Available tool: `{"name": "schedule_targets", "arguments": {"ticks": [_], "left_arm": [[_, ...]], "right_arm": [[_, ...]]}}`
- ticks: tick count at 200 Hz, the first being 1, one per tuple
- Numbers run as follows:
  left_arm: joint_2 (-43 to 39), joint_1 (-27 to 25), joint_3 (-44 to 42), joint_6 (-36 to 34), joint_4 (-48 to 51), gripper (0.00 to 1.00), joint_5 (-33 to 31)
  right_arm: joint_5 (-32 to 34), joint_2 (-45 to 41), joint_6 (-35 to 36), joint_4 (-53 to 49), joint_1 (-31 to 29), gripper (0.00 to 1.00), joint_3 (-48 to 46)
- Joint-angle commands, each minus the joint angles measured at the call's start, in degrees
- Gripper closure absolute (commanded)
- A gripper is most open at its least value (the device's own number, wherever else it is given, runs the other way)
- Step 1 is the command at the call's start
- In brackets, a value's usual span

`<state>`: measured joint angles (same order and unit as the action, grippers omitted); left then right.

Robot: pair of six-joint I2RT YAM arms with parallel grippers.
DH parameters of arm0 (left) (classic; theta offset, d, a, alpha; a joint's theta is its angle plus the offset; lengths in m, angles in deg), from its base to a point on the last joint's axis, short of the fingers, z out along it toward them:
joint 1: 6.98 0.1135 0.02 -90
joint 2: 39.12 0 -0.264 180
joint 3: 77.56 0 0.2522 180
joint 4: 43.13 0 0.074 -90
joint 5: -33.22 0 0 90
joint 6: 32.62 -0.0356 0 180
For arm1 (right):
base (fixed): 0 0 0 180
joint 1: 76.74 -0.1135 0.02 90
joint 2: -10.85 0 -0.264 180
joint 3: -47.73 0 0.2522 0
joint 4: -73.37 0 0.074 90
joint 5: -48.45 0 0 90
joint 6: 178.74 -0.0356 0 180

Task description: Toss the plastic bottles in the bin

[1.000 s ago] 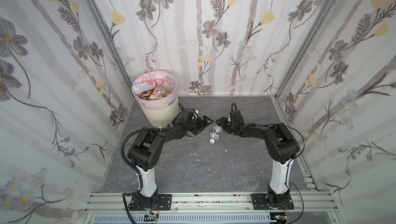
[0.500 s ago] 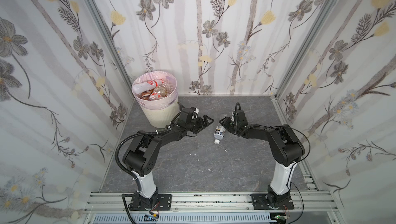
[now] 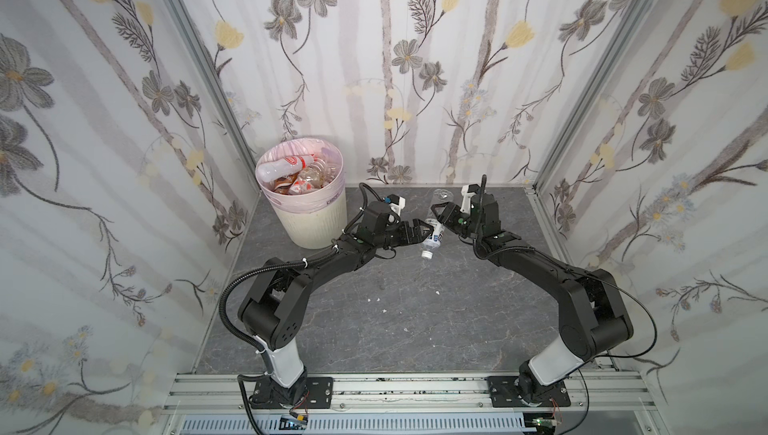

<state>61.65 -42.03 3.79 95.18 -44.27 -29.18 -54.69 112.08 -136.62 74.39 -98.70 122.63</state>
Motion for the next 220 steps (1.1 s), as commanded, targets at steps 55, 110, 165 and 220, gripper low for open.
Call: {"name": "schedule_targets", "arguments": {"ticks": [55, 110, 165, 220], "left_arm": [[2.5, -1.3, 4.0, -2.7, 2.7, 0.03, -1.2], [3.5, -2.3, 5.7, -2.4, 2.7, 0.04, 0.3], [4.5, -2.4, 6.1, -2.5, 2.7, 0.15, 1.8], [4.5, -2.3, 6.1, -2.4, 2.7, 0.37, 0.6]], "right_arm": [[-2.4, -3.3, -0.5, 2.0, -0.1, 0.5, -1.2], [-4.4, -2.5, -2.3, 5.4, -0.1, 0.5, -1.3], [-5.3, -2.2, -3.3, 7.1, -0.2, 0.5, -1.1], [-5.4, -2.5, -3.5, 7.4, 0.0, 0.48, -1.1]]}}
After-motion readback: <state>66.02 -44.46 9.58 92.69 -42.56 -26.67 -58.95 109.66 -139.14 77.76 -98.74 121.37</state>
